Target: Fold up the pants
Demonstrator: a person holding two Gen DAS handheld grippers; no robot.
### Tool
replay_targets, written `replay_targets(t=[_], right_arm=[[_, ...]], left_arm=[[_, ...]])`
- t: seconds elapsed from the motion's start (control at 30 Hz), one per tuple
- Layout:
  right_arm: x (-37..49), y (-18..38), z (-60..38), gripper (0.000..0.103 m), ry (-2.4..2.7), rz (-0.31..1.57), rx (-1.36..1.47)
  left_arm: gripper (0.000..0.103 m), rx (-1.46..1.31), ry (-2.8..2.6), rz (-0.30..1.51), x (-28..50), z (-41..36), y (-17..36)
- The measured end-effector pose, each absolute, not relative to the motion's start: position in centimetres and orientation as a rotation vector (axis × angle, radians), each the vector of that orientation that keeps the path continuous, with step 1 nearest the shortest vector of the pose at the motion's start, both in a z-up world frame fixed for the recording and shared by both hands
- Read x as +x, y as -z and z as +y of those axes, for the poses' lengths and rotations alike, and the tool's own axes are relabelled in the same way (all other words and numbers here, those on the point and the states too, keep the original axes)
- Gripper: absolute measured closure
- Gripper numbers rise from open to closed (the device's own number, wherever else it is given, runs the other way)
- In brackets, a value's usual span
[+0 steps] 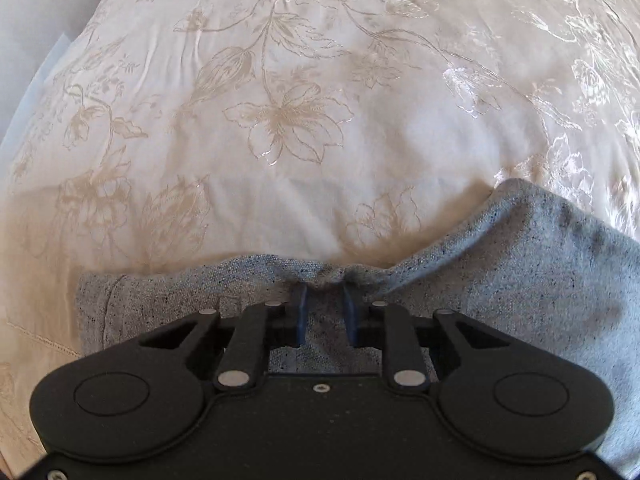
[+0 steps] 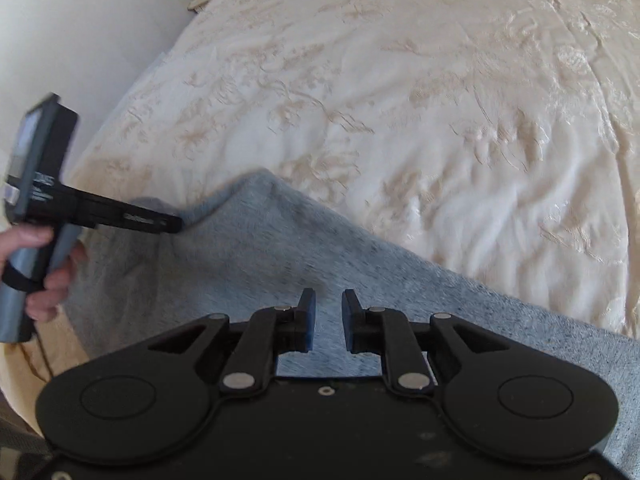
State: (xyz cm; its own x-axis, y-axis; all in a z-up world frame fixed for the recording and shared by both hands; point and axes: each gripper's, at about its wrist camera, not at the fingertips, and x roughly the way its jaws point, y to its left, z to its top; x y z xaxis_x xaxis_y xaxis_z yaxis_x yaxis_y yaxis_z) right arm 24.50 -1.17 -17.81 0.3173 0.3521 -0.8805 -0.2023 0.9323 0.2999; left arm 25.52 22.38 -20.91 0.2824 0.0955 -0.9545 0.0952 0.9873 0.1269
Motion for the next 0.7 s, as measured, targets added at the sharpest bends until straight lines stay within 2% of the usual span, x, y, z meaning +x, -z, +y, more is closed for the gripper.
replay_targets(t=[0.1, 0.17, 0.33, 0.43, 0.5, 0.57, 0.7], right_arm=[[26.5, 19.8, -2.1, 0.088, -0.218, 1.165, 0.118], [28.0, 20.1, -3.3, 0.085, -0.130, 1.137, 0.167], [27.6, 17.3, -4.0, 0.085, -0.144, 1.084, 0.250], [25.1, 16.4, -2.9, 0.085, -0.205, 1.102, 0.251], [23.0, 16.3, -1.9, 0.085, -0.213, 1.123, 0.250], [21.3, 16.3, -1.3, 0.085, -0.208, 1.142, 0.260], [19.7, 15.6, 0.9, 0.085, -0.230, 1.137, 0.269]], left_arm=[[0.072, 0.154, -0.020, 1.251, 24.6, 21.9, 19.7], [0.072, 0.125, -0.027, 1.229, 23.6, 21.7, 18.6], [0.071, 0.176, -0.017, 1.151, 21.5, 22.7, 16.5], [0.069, 0.223, 0.020, 1.168, 21.9, 23.5, 17.7], [0.064, 0.247, -0.002, 1.174, 23.1, 24.2, 19.0], [0.062, 0.135, -0.022, 1.252, 24.8, 25.9, 20.4], [0.062, -0.091, -0.092, 1.250, 25.5, 28.0, 18.8]])
